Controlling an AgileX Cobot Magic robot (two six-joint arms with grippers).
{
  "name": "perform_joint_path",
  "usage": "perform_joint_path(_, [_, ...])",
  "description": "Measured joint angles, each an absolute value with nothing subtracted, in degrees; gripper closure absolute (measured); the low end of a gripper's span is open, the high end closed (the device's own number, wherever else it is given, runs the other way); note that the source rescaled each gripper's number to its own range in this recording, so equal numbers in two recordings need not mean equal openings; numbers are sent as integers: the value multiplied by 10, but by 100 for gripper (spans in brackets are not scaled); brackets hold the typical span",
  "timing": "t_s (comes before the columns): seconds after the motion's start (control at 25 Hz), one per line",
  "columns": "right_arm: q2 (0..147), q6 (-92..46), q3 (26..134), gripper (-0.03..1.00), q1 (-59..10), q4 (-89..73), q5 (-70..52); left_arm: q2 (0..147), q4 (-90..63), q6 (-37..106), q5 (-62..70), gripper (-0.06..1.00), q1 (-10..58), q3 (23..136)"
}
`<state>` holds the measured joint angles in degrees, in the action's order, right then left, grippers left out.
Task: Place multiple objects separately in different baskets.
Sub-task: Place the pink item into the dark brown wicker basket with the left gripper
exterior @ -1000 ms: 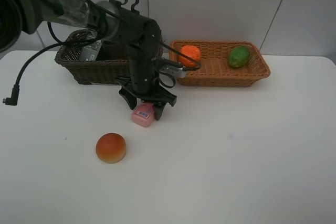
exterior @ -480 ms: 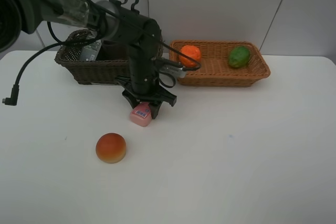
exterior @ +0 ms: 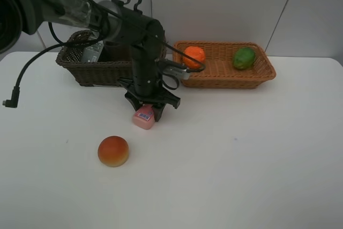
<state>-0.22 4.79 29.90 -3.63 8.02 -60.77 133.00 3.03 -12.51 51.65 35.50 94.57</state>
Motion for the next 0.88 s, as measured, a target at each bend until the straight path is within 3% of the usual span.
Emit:
perform_joint_path(0.52, [-2, 48, 299, 27, -36, 80, -608, 1326, 31, -109, 575, 27, 378, 989])
perform_joint_path(0.88, [-2, 48, 299, 27, -36, 80, -608, 1309, 28, -21, 570, 27, 420, 989])
